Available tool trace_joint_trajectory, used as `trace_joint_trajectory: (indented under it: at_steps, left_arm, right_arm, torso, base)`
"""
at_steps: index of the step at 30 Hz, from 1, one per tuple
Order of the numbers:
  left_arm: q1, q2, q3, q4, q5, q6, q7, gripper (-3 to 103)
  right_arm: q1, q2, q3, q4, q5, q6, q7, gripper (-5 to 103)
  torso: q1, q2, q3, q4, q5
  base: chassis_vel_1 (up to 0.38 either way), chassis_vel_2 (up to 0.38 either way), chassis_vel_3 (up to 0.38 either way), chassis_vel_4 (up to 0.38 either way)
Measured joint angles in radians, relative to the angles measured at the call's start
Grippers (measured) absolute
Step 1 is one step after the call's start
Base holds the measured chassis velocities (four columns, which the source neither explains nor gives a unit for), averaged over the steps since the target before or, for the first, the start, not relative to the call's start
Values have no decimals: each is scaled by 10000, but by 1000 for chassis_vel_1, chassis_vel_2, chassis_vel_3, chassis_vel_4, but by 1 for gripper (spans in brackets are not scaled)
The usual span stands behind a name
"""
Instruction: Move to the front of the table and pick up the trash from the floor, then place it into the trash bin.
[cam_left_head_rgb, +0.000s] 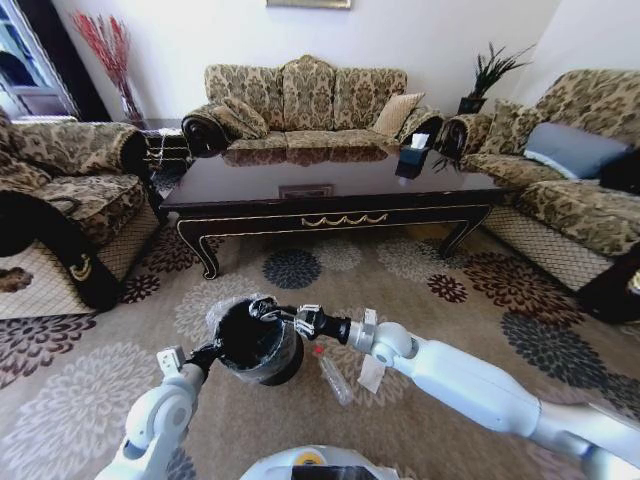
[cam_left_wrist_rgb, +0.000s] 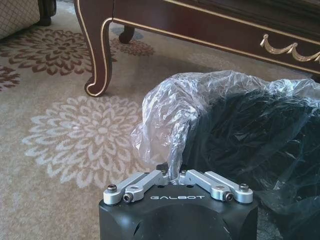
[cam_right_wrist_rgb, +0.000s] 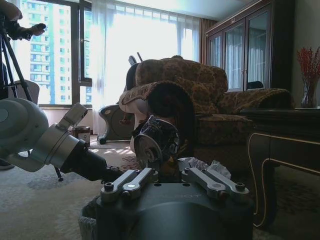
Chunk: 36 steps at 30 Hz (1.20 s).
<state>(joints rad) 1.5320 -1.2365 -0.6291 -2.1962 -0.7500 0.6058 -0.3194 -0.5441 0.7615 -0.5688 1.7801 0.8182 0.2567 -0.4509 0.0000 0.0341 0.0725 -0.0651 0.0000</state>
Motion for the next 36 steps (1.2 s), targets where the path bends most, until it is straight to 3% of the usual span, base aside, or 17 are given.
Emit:
trace_joint_trajectory:
  at_steps: [7, 9, 12, 15, 18, 21, 25, 27, 28, 30, 31, 35, 36]
  left_arm:
    - [36, -55, -61, -166, -34, 22, 12, 3]
    - [58, -75, -61, -190, -30, 29, 12, 3]
    - [75, -87, -62, -202, -27, 31, 15, 3]
    - [87, -100, -85, -213, -22, 31, 22, 3]
    - [104, -117, -105, -244, -21, 32, 35, 3]
    - [178, -116, -234, -290, -8, 32, 45, 3]
    - [218, -48, -544, -360, -36, 83, 46, 3]
    - [227, 131, -939, -424, -186, 157, 24, 3]
    - [214, 270, -1174, -440, -304, 193, -11, 3]
    - [178, 564, -1637, -452, -610, 256, -64, 3]
    - [178, 564, -1637, -452, -610, 256, -64, 3]
    - [202, 909, -2457, -683, -1265, 323, -141, 3]
    - [202, 909, -2457, -683, -1265, 323, -141, 3]
  right_arm:
    - [-54, -17, -156, -359, -31, -18, -361, 12]
    - [-75, -52, -102, -460, 18, -18, -528, 22]
    - [-90, -112, -1, -489, 34, -9, -640, 27]
    - [-189, -230, 202, -475, 26, 4, -789, 44]
    - [-322, -311, 387, -418, 16, 17, -818, 49]
    - [-631, -515, 990, -248, 30, 53, -807, 65]
    - [-947, -715, 1665, -81, 250, 47, -533, 77]
    - [-1275, -940, 2230, 80, 555, -118, 99, 87]
    - [-1472, -1069, 2546, 154, 716, -293, 459, 87]
    - [-1910, -1340, 3166, 243, 883, -932, 1377, 96]
    - [-1910, -1340, 3166, 243, 883, -932, 1377, 96]
    - [-2333, -1544, 3560, 95, 779, -3082, 3513, 100]
    - [-2333, -1544, 3560, 95, 779, -3082, 3513, 100]
  torso:
    - [0, 0, 0, 0, 2]
    - [0, -1, 0, 0, 2]
    - [0, 0, 0, 0, 0]
    - [0, 0, 0, 0, 0]
    - [0, 0, 0, -1, 2]
    - [0, 0, 0, -1, 2]
    - [0, 0, 0, 1, -3]
    - [0, 0, 0, 0, 2]
    - [0, 0, -1, 1, 2]
    - [0, 0, 0, -4, -1]
    - [0, 0, 0, -4, -1]
    - [0, 0, 0, -1, 1]
    - [0, 0, 0, -1, 1]
  base:
    - [0, 0, 0, 0]
    - [0, 0, 0, 0]
    - [0, 0, 0, 0]
    - [0, 0, 0, 0]
    - [0, 0, 0, 0]
    - [0, 0, 0, 0]
    - [0, 0, 0, 0]
    - [0, 0, 0, 0]
    - [0, 0, 0, 0]
    - [0, 0, 0, 0]
    - [0, 0, 0, 0]
    - [0, 0, 0, 0]
    - [0, 0, 0, 0]
